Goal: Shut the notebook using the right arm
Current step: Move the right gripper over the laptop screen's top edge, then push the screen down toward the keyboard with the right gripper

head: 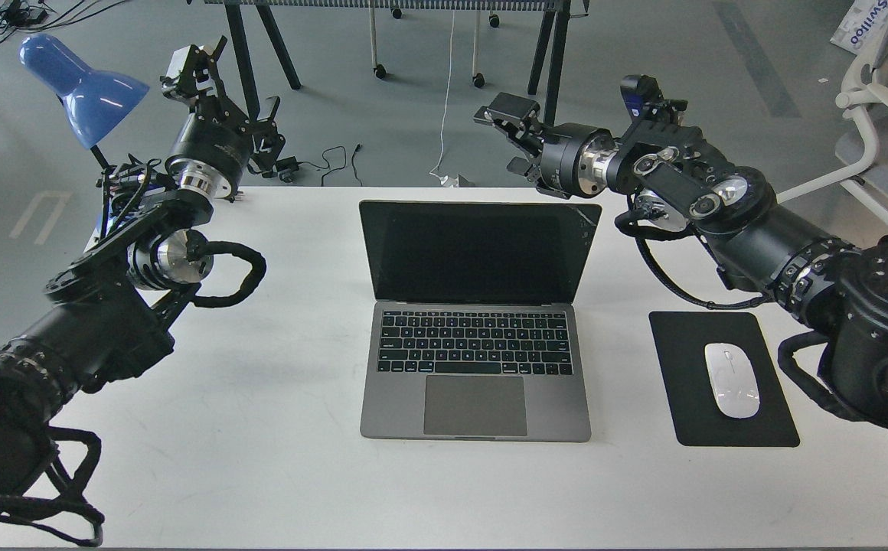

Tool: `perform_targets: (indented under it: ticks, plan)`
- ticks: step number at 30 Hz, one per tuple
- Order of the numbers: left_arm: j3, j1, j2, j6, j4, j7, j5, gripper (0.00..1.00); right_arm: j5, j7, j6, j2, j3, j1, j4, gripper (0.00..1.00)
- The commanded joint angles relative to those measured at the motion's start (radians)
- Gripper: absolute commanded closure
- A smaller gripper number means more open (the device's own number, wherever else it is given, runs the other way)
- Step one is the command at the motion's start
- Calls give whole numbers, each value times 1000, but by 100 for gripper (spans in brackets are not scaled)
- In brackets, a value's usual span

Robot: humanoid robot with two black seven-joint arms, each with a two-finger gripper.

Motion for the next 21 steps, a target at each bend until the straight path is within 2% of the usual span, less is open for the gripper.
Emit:
perform_targets:
  ticks: [1, 12, 21]
  plan:
    - [0, 0, 0, 1, 0, 0, 0, 0, 0, -2, 15, -49, -3, 1, 98, 0]
    - [0, 0, 0, -1, 0, 0, 0, 0, 0, -2, 31, -238, -40, -25, 388, 0]
    - [0, 0, 0, -1, 0, 0, 0, 0, 0, -3, 38, -326, -51, -99, 587, 0]
